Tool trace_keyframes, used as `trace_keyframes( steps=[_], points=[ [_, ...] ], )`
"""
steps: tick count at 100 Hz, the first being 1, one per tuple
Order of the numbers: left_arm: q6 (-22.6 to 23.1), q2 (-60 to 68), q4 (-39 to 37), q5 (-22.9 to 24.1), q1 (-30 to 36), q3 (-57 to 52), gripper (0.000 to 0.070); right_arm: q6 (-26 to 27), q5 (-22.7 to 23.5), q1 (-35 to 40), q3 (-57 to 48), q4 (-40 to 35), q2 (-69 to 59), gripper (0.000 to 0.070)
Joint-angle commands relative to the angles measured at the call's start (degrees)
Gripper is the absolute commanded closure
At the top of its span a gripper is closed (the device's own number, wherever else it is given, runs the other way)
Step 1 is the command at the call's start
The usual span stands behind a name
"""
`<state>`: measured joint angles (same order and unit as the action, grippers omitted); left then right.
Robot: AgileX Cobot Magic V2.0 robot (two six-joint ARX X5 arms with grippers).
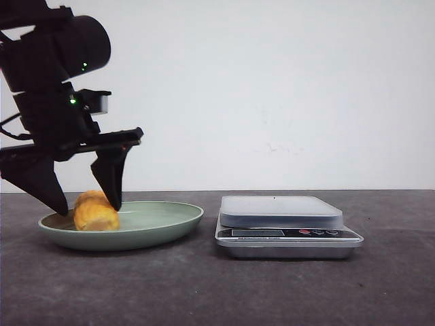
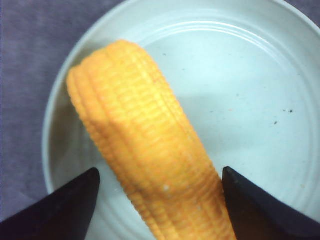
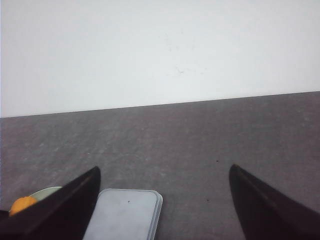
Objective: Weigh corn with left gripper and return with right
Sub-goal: 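Lower the left gripper onto the yellow corn cob and grasp it, then carry the corn cob with the left gripper over the scale and lower it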
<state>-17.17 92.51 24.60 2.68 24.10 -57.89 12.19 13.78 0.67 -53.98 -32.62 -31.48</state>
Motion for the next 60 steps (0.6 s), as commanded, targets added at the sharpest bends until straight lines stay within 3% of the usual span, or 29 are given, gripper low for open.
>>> trace_keyframes(
  steps=[1, 20, 49, 60],
  points=[
    [-0.2, 1.2, -0.2, 0.0, 0.9, -0.9, 0.0298, -0.6, 0.1, 0.1, -1.0, 0.3, -0.3, 0.0185],
    [0.0, 1.2, -0.6, 0.0, 2.0, -0.9, 0.07, -0.6, -0.1, 0.1, -1.0, 0.3, -0.3, 0.0186],
    [0.5, -4.3, -0.9, -0.1, 3.5, -1.5, 0.0697, -0.6, -0.1, 0.1, -1.0, -0.5, -0.3, 0.0186],
    [1.5, -8.1, 2.7, -3.3, 5.2, -4.7, 0.0696, -0.6, -0.1, 0.1, -1.0, -0.5, -0.3, 0.0186]
  ],
)
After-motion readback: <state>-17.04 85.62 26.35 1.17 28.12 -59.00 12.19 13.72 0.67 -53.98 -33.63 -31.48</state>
